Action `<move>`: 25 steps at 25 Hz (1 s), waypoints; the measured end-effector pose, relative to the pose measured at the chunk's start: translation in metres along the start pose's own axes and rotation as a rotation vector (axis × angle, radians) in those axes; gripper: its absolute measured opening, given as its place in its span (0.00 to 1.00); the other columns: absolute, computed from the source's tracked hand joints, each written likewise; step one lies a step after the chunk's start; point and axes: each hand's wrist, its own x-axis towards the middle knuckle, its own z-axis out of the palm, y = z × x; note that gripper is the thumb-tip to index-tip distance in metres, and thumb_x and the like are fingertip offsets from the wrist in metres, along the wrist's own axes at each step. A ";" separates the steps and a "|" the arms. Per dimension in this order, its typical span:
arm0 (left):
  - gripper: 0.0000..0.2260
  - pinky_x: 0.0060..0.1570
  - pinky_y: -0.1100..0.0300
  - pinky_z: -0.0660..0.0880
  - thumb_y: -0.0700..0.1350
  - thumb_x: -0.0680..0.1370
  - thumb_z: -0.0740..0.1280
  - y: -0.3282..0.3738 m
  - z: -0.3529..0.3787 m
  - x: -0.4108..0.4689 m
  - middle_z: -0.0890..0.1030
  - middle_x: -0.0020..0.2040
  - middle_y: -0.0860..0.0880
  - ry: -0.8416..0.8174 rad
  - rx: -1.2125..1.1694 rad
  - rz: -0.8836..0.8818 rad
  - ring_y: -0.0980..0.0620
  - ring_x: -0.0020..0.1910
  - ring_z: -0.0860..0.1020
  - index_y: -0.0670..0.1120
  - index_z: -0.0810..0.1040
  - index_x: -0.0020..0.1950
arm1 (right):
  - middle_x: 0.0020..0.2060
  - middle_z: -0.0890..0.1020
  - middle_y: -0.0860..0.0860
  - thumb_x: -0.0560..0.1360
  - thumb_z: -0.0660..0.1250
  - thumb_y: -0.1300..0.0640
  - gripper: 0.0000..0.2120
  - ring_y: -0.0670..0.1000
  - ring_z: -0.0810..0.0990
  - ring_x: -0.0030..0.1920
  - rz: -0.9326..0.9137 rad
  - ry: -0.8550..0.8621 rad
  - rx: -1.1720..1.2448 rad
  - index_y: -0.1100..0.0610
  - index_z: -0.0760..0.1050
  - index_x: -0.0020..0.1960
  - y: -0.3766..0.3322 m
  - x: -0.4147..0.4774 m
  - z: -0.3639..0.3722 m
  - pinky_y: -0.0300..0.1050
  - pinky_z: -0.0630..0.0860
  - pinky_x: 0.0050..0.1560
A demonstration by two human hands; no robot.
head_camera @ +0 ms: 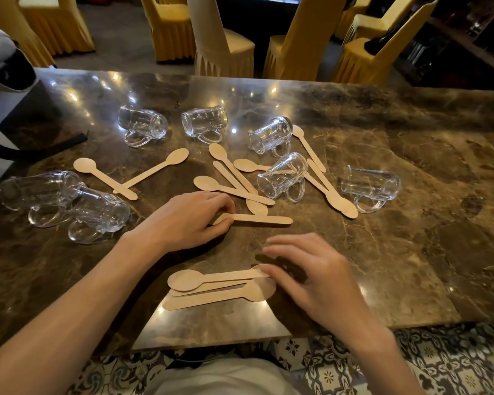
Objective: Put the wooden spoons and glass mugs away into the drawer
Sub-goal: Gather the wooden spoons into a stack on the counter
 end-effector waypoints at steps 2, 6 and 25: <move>0.13 0.47 0.63 0.74 0.54 0.78 0.60 0.002 -0.007 -0.004 0.78 0.50 0.56 -0.034 -0.036 0.000 0.59 0.45 0.74 0.51 0.75 0.59 | 0.52 0.83 0.45 0.73 0.67 0.46 0.13 0.44 0.79 0.53 0.036 0.039 -0.017 0.51 0.81 0.54 0.003 0.020 -0.010 0.45 0.79 0.52; 0.13 0.46 0.64 0.74 0.56 0.78 0.59 0.009 -0.018 -0.026 0.75 0.47 0.60 0.050 -0.056 0.021 0.62 0.44 0.72 0.52 0.75 0.57 | 0.50 0.84 0.45 0.74 0.69 0.48 0.11 0.45 0.80 0.48 0.111 0.074 -0.062 0.50 0.81 0.54 0.005 0.060 -0.017 0.47 0.80 0.47; 0.10 0.58 0.65 0.72 0.55 0.76 0.63 0.040 0.019 -0.107 0.79 0.57 0.57 0.153 -0.146 0.031 0.61 0.57 0.75 0.53 0.79 0.51 | 0.51 0.81 0.54 0.77 0.64 0.62 0.10 0.60 0.80 0.51 0.139 -0.231 -0.452 0.55 0.78 0.56 -0.010 0.140 0.060 0.52 0.75 0.43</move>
